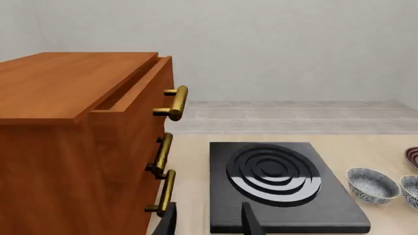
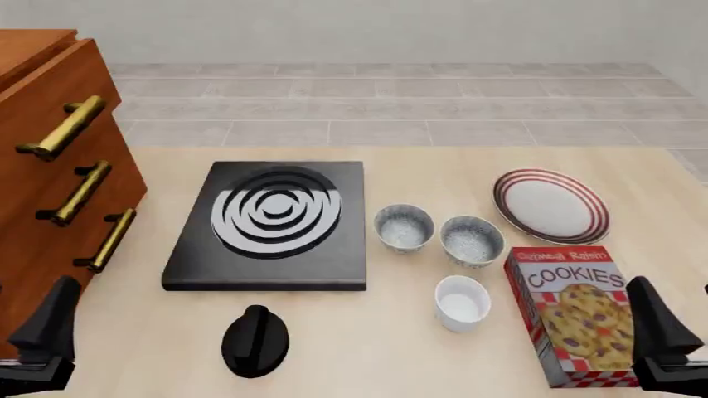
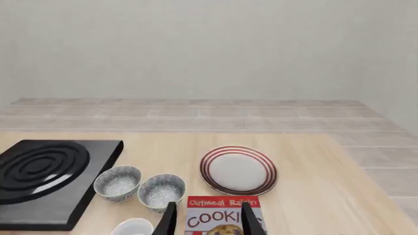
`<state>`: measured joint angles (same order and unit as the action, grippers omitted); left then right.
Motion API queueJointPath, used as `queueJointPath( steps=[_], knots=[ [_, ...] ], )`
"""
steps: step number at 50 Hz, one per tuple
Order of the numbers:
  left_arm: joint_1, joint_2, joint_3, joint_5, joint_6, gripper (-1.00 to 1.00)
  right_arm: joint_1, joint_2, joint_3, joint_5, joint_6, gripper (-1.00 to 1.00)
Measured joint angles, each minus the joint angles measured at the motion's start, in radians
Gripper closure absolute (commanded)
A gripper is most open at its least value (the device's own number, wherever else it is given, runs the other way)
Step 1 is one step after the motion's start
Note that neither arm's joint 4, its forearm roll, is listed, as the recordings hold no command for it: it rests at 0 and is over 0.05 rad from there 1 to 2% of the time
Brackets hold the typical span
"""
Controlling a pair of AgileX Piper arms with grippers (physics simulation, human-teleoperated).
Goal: Pick the akita bowl from table center and place it on the plate.
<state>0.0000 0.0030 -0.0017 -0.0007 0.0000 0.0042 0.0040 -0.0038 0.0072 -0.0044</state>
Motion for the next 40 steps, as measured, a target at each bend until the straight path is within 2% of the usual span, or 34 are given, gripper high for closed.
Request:
queueJointPath(
  steps=[14, 23, 32, 40],
  knots=[
    [0.0, 0.002, -0.002, 0.0, 0.0, -1.0, -0.004, 0.002, 0.001, -0.003, 0.0, -1.0],
    [0.0, 0.006, -0.001, -0.004, 0.0, -1.0, -0.011, 0.008, -0.038, 0.026, 0.001, -1.0],
    [0.0, 0.008, -0.001, -0.006, 0.0, -1.0, -0.029, 0.038, -0.1, 0.053, 0.013, -1.0],
    [0.0, 0.008, -0.001, -0.005, 0.0, -1.0, -0.023, 0.083, -0.196, 0.101, 0.002, -1.0]
  ],
)
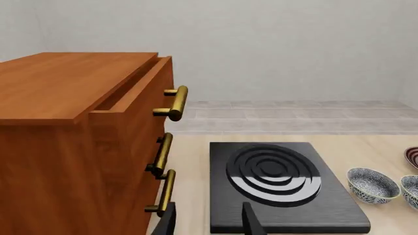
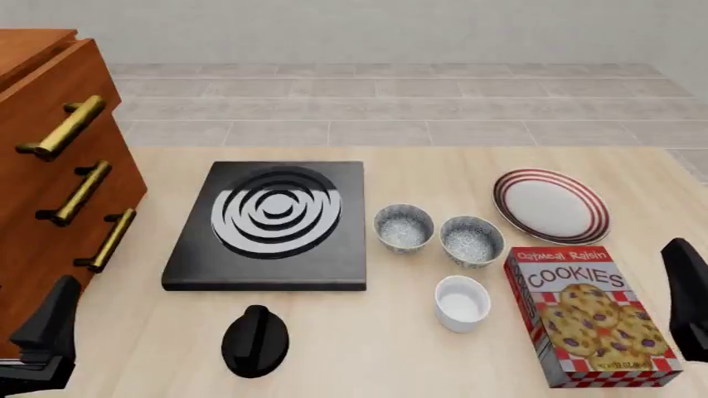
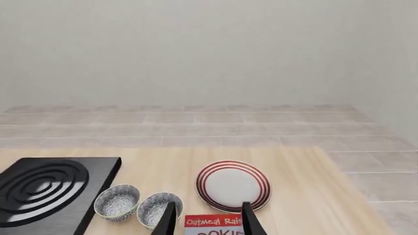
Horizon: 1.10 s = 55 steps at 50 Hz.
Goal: Pick the akita bowl from table center and place it on the plate.
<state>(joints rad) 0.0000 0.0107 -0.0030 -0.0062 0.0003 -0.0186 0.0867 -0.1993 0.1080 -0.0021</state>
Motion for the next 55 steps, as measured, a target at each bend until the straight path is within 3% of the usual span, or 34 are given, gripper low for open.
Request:
queueJointPath(
  steps=[32, 55],
  knots=[
    [0.0, 0.0, 0.0, 0.001, 0.0, -1.0, 0.15, 0.42, -0.275, 0.032, -0.102, -1.0],
    [0.0, 0.0, 0.0, 0.001, 0.0, -1.0, 0.297, 0.753, -0.457, 0.058, -0.111, -1.0]
  ],
)
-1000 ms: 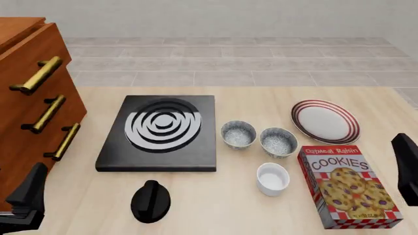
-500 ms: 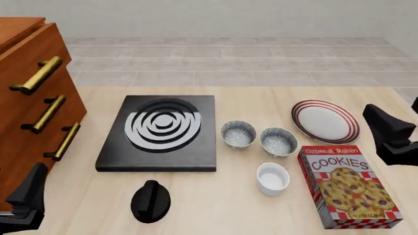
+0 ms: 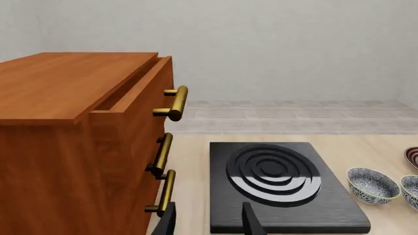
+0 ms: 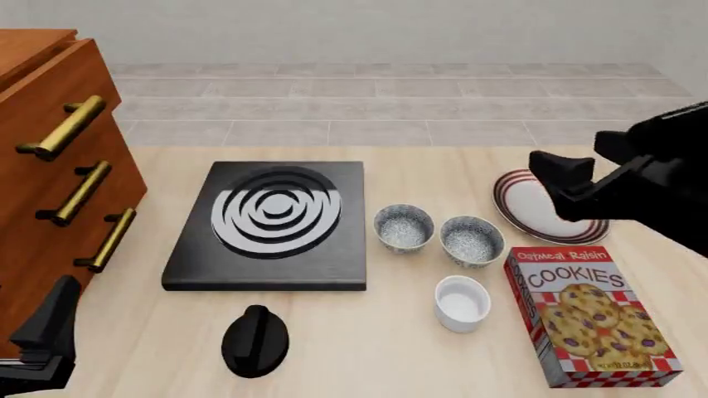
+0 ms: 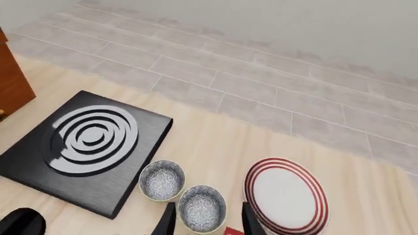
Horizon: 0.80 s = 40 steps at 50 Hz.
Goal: Pick the akita bowl from table center and place it on the plate.
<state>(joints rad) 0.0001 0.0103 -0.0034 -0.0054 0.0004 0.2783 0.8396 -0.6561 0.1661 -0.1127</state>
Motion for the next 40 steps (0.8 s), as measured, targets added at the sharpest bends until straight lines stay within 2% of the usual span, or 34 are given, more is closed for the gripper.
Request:
queueJointPath(
  steps=[16, 27, 40],
  knots=[
    [0.0, 0.0, 0.0, 0.0, 0.0, -1.0, 0.102, 0.259, -0.097, -0.009, 0.001, -1.0],
    [0.0, 0.0, 0.0, 0.0, 0.0, -1.0, 0.152, 0.41, -0.157, -0.014, -0.021, -1.0],
    [0.0, 0.0, 0.0, 0.0, 0.0, -1.0, 0.195, 0.538, -0.233, 0.043, -0.049, -1.0]
  ],
)
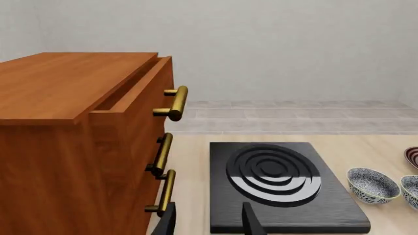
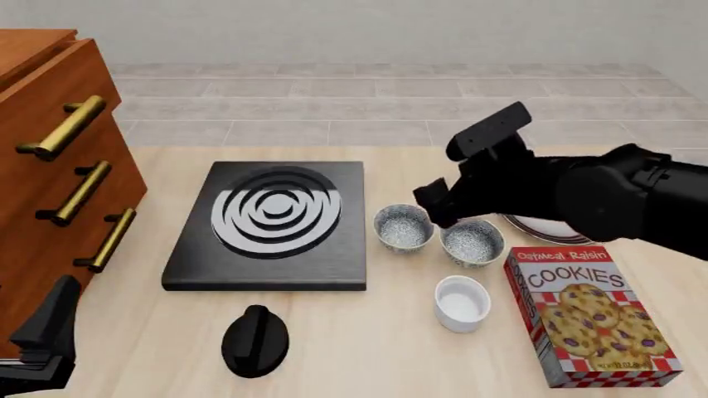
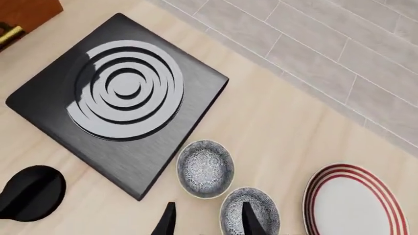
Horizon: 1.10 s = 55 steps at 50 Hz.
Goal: Pick the akita bowl from table center and place it on the plate.
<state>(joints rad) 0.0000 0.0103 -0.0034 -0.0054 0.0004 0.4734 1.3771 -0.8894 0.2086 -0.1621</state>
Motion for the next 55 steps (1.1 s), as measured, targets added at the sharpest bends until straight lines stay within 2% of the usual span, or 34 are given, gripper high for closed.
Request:
queueJointPath(
  steps=[17, 28, 44, 47, 55],
  knots=[
    [0.0, 0.0, 0.0, 0.0, 0.0, -1.0, -0.008, 0.095, -0.06, 0.07, -0.075, -1.0],
    [0.0, 0.0, 0.0, 0.0, 0.0, -1.0, -0.047, 0.115, -0.068, 0.073, -0.127, -1.0],
    [0.0, 0.0, 0.0, 0.0, 0.0, -1.0, -0.063, 0.125, -0.073, 0.067, -0.147, -1.0],
    [0.0, 0.0, 0.0, 0.0, 0.0, -1.0, -0.072, 0.214, -0.146, 0.046, -0.157, -1.0],
    [0.0, 0.0, 0.0, 0.0, 0.0, -1.0, -0.078, 0.35, -0.311, 0.07, -0.175, -1.0]
  ],
)
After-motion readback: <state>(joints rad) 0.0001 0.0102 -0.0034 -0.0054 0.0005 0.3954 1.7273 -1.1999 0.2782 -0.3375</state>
